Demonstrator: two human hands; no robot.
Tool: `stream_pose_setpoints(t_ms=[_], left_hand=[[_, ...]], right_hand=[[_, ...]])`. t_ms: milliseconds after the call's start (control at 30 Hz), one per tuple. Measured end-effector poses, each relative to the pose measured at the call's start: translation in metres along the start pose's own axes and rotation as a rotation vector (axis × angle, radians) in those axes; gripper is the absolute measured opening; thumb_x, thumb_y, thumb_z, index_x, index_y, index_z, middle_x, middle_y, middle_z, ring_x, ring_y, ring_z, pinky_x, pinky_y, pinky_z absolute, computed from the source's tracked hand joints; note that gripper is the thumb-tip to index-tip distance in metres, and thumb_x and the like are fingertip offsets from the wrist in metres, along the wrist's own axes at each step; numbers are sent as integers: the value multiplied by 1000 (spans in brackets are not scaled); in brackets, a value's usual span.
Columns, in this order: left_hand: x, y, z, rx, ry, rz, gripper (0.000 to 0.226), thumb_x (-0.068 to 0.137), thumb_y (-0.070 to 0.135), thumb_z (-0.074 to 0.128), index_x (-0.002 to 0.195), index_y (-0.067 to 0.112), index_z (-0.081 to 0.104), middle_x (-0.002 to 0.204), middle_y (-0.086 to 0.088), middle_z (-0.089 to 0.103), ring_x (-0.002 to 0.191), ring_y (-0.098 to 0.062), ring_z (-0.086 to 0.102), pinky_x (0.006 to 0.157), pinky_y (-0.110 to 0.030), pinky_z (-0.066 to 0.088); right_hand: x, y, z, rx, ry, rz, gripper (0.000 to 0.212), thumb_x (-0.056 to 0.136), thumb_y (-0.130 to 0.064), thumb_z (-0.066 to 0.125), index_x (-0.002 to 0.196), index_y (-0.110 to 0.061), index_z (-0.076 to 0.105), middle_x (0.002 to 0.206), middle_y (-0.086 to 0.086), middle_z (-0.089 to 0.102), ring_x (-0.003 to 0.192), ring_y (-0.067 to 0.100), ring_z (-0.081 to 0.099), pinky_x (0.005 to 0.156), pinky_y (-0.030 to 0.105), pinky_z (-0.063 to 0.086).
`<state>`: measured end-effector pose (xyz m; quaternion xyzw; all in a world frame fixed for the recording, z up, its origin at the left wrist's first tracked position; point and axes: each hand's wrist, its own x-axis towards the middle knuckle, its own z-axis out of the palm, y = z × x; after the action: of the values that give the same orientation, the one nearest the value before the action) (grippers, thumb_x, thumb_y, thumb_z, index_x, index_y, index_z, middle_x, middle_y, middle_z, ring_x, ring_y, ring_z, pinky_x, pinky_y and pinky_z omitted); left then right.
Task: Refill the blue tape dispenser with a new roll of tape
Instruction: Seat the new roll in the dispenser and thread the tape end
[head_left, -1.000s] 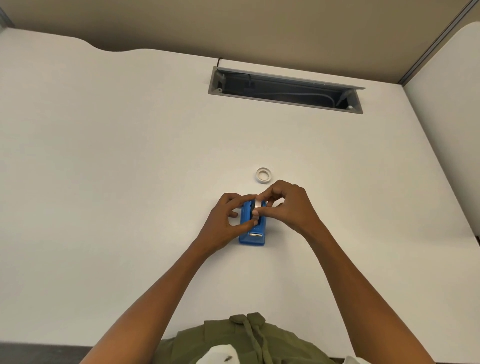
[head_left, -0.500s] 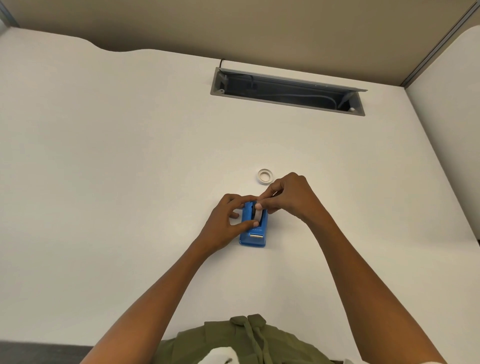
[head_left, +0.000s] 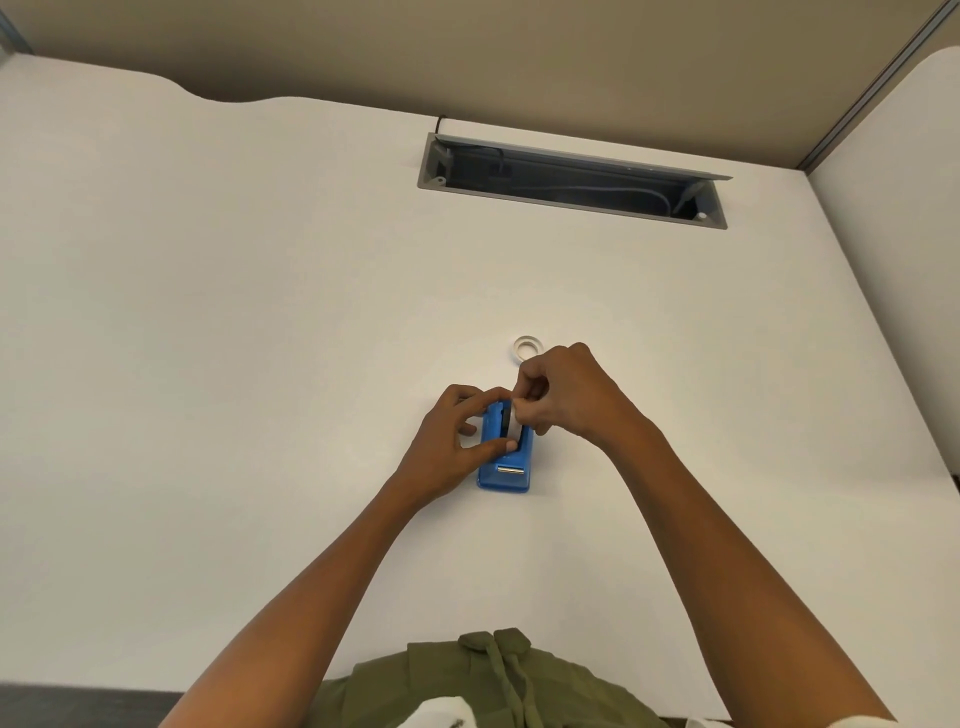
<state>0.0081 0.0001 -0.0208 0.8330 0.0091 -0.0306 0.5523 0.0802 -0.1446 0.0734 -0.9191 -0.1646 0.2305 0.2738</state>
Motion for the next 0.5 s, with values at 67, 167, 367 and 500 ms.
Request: stream_pose_setpoints(t_ms=[67, 167, 367, 500], left_hand=[[0, 0, 0, 1, -5, 0, 55, 77, 31, 72, 128, 27, 51, 119, 1, 50, 104, -10, 52, 78, -4, 42], [0, 0, -1, -12, -7, 7, 55, 77, 30, 73, 127, 27, 51, 118, 1, 50, 105, -11, 52, 79, -5, 43], [0, 1, -2, -10, -14, 12, 51, 79, 28, 71, 126, 27, 52, 118, 0, 50, 105, -9, 53, 80, -9, 44], [-1, 2, -3, -11, -22, 16, 51, 78, 31, 71, 125, 30, 52, 117, 2, 50, 104, -8, 53, 79, -9, 44]], right_hand=[[1, 2, -1, 22, -15, -5, 10, 71, -1, 64, 76, -8, 70, 72, 11, 71, 60, 21, 71, 68, 28, 60], [-3, 5, -1, -8, -72, -46, 14, 66, -6, 73, 76, -12, 65, 77, 11, 69, 69, 21, 67, 68, 29, 56], [-1, 3, 1, -81, -125, -38, 33, 62, -13, 82, 82, -17, 56, 92, 12, 62, 83, 30, 64, 76, 42, 56], [2, 2, -1, -74, -124, -26, 31, 61, -8, 82, 74, -17, 56, 84, 14, 64, 71, 27, 66, 66, 33, 55]])
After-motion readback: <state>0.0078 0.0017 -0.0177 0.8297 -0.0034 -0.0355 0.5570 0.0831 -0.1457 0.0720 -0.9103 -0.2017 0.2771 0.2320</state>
